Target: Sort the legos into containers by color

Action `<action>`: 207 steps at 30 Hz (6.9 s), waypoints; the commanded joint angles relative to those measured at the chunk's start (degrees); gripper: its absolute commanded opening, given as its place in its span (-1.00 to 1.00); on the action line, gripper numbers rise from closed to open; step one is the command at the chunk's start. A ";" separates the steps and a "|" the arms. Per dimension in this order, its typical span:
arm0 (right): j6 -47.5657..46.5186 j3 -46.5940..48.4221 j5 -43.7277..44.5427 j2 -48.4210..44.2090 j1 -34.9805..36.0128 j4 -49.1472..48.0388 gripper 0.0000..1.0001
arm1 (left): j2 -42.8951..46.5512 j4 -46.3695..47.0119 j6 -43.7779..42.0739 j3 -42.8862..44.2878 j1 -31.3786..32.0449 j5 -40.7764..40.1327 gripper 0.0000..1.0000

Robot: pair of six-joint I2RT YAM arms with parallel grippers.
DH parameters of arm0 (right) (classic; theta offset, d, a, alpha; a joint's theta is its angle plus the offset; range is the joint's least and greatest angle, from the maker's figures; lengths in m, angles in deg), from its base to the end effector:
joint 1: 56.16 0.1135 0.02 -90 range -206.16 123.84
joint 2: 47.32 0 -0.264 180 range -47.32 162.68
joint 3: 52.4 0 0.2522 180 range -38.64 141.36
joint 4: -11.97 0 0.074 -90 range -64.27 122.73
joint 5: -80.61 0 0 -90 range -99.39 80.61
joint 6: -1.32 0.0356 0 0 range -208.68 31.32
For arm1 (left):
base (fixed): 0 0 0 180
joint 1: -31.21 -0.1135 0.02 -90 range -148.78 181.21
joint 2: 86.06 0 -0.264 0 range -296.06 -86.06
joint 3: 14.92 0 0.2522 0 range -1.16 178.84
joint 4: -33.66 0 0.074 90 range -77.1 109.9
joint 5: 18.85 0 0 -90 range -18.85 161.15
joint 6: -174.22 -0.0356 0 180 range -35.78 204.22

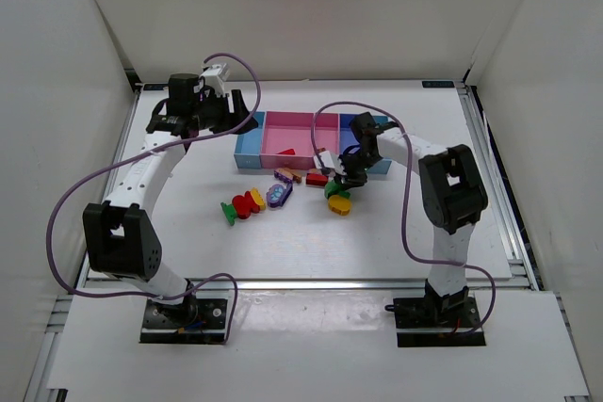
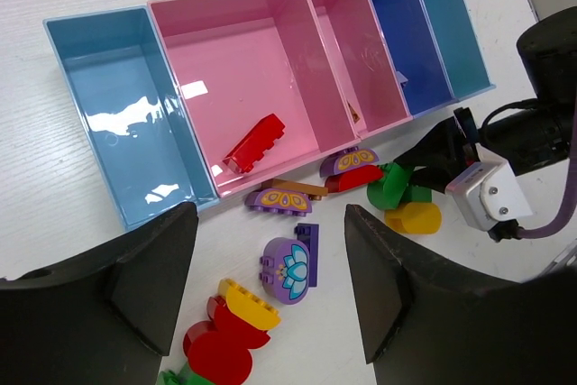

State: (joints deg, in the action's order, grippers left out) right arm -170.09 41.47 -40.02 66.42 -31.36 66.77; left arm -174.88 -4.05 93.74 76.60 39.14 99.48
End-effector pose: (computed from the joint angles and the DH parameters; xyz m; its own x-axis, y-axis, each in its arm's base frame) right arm 0.3475 0.1805 0.1685 0.3470 -0.7769 -0.5253 -0.9378 -0.2918 -0.1880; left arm 0.3471 -0.0654 0.3289 -0.6442 -0.0573 -0.7627 0.4054 0.8200 -0.4040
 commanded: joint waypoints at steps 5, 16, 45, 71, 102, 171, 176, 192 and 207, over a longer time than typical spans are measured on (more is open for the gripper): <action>0.81 0.12 0.04 1.40 0.25 1.06 -0.40 | -0.04 0.65 0.33 1.78 -0.45 1.46 0.53; 7.48 0.22 0.66 -0.69 0.34 -2.97 -0.75 | 1.09 2.40 2.16 -0.49 -1.15 6.97 0.51; 11.71 -9.02 -2.24 -30.85 12.90 -20.03 -0.79 | -9.44 -4.95 8.35 4.94 3.23 39.87 0.43; 10.48 -4.97 0.93 -27.34 16.07 -21.79 -0.78 | -9.53 -14.64 0.94 5.30 9.83 44.00 0.35; 7.39 -16.39 -2.33 -36.39 18.71 -12.65 -0.81 | -8.66 11.29 19.66 6.36 2.71 38.73 -0.75; 83.60 -3.65 38.54 -33.65 -13.44 -11.95 0.73 | -28.16 8.74 10.78 30.15 23.19 12.00 -0.59; 84.39 -5.67 36.97 -38.06 -24.43 -8.96 0.75 | -34.48 8.56 11.66 35.53 25.74 13.32 -0.53; 83.96 -8.57 28.08 -44.12 -37.01 -6.50 0.74 | -51.63 15.59 12.89 53.11 28.72 17.28 -0.44; 83.78 -8.75 26.33 -45.18 -38.51 -4.65 0.72 | -58.84 20.16 13.77 59.35 30.75 15.79 -0.13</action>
State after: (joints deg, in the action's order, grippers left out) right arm -85.90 32.80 -12.63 23.12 -69.13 61.98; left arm -234.18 13.83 107.40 132.82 69.63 115.55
